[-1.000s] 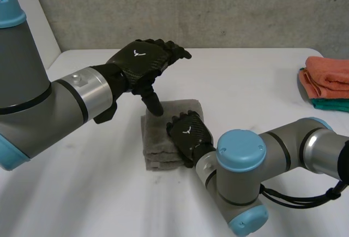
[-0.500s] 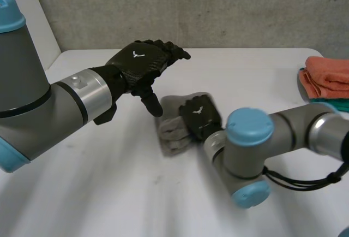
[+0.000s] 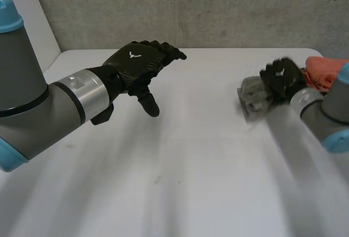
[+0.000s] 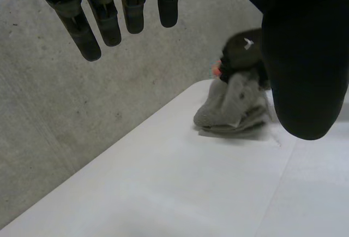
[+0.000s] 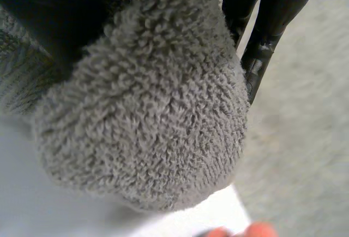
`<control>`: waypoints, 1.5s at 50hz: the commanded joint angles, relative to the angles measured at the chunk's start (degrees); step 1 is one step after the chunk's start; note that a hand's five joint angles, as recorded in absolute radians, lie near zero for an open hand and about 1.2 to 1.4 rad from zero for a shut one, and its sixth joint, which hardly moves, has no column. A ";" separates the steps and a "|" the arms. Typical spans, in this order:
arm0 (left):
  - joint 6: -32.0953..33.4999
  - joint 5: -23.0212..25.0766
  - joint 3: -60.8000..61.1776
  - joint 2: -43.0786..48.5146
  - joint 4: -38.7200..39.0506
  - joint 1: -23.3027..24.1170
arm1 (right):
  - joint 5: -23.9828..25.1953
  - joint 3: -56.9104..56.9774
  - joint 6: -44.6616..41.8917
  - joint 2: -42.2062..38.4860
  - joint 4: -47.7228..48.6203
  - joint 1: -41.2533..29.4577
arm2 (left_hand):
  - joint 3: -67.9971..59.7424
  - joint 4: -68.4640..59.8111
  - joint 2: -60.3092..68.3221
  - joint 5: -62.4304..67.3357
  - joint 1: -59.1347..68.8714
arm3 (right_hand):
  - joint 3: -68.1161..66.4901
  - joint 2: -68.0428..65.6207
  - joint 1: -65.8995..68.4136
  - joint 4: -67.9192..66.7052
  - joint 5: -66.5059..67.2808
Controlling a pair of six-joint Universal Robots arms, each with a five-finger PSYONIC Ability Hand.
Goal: Fold the laundry.
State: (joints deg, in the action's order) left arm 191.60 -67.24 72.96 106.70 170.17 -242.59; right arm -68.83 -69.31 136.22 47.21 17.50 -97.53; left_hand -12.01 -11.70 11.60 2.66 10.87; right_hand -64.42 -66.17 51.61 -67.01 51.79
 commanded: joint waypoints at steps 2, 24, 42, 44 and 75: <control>-0.09 -0.09 0.07 0.00 0.34 -0.08 | 0.72 23.49 7.82 -4.05 0.78 2.60 | -0.39 -0.71 0.80 -0.25 1.53 | -15.58 -13.83 28.39 -12.99 18.21; -2.02 -0.09 1.13 0.00 1.48 0.10 | 10.55 43.83 14.60 -19.43 -5.29 20.70 | -0.56 -0.87 0.97 -0.09 1.70 | -15.58 -13.83 28.39 -12.99 18.21; -2.02 -0.09 1.48 0.09 1.57 0.36 | 23.21 30.99 12.32 -16.63 -5.90 28.97 | -0.56 -0.87 0.97 -0.09 1.70 | 21.11 22.86 -8.30 23.70 -18.48; -2.02 -0.09 1.48 0.09 1.57 0.36 | 23.12 30.90 12.32 -15.57 -6.17 28.88 | -0.56 -0.87 0.97 -0.09 1.70 | 43.30 45.05 -30.49 45.89 -40.67; -6.33 -5.26 0.69 -7.99 3.32 -2.53 | -11.92 20.54 30.68 15.28 -26.47 -7.58 | 0.12 -0.20 0.30 -0.76 1.03 | 54.42 56.17 -41.61 57.01 -51.79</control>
State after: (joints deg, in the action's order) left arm 187.07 -68.03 73.67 102.27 172.06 -242.77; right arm -70.30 -44.19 160.82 58.88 -9.09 -94.38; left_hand -12.01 -11.70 11.60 2.66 10.85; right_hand -12.35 -12.84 11.84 -13.48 3.81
